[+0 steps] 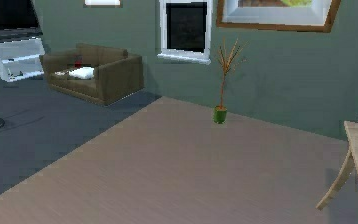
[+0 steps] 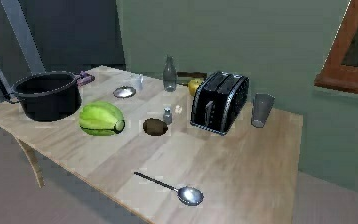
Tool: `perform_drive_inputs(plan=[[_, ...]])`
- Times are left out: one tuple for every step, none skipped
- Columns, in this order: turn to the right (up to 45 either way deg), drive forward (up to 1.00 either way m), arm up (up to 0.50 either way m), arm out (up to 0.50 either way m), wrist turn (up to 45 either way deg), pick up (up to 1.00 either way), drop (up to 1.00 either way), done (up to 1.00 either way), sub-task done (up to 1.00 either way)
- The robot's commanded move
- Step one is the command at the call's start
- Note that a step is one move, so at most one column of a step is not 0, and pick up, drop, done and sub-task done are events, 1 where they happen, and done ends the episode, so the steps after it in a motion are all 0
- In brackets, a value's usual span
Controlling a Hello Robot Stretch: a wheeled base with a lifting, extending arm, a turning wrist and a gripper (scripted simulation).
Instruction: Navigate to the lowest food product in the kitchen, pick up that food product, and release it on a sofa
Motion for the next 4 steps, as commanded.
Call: perform_drive_inputs(plan=[[0.0,0.0,0.5,0.0,0.0,0.0,0.0,0.0,0.0],[0.0,0.0,0.38,0.0,0.0,0.0,0.0,0.0,0.0],[0.0,0.0,0.0,0.48,0.0,0.0,0.0,0.0,0.0],[0.0,0.0,0.0,0.0,45.0,0.0,0.0,0.0,0.0]])
